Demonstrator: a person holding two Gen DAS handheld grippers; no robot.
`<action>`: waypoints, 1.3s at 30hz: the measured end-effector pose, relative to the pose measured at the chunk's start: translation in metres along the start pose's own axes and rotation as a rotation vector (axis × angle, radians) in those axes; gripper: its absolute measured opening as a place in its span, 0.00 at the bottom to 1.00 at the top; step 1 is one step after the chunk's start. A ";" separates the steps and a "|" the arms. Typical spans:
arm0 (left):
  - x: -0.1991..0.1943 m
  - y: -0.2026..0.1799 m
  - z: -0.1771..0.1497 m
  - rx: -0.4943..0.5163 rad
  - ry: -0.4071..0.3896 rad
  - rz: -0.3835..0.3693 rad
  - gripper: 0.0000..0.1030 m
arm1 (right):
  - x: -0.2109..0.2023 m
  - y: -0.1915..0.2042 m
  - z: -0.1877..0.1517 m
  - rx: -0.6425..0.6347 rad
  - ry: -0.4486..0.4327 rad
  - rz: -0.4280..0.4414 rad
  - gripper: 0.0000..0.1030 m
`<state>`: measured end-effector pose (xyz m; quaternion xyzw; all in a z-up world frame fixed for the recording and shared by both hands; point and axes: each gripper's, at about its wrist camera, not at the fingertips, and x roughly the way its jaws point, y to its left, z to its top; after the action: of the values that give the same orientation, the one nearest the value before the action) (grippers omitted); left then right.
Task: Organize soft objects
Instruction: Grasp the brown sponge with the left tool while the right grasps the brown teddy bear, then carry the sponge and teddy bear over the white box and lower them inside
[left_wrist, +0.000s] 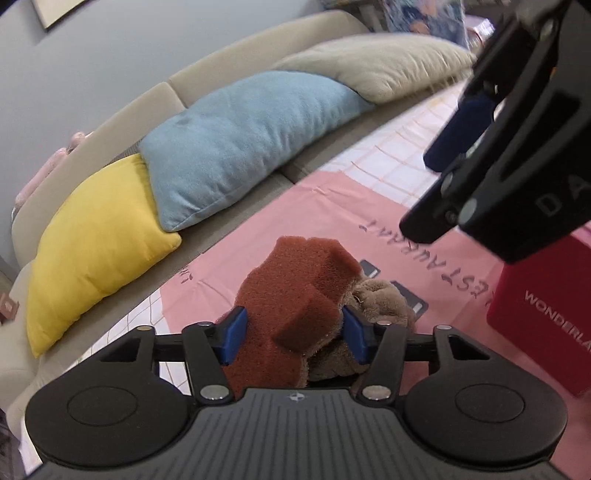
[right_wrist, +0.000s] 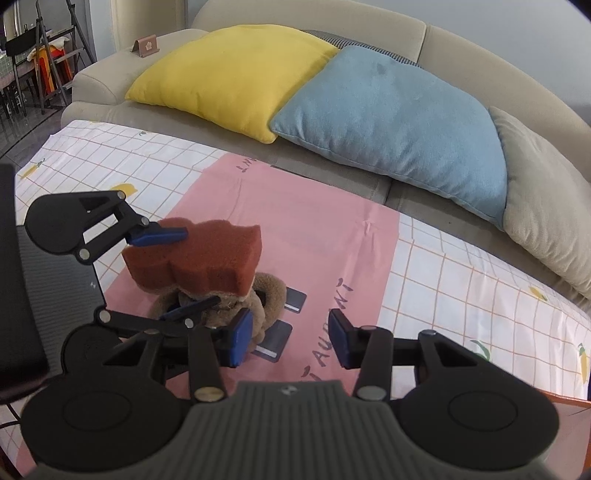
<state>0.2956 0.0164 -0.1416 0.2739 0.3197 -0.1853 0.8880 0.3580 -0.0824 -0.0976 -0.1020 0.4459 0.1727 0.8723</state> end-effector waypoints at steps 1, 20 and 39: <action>-0.004 0.004 -0.002 -0.030 -0.007 0.005 0.55 | 0.001 0.000 0.001 0.001 0.002 0.011 0.45; -0.075 0.068 -0.051 -0.596 0.059 0.041 0.48 | 0.092 0.055 0.020 -0.085 0.217 0.063 0.75; -0.130 0.053 -0.060 -0.712 0.025 0.025 0.48 | 0.047 0.063 0.003 -0.060 0.140 0.096 0.35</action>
<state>0.1994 0.1140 -0.0737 -0.0467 0.3716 -0.0482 0.9260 0.3610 -0.0141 -0.1352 -0.1184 0.5049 0.2202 0.8262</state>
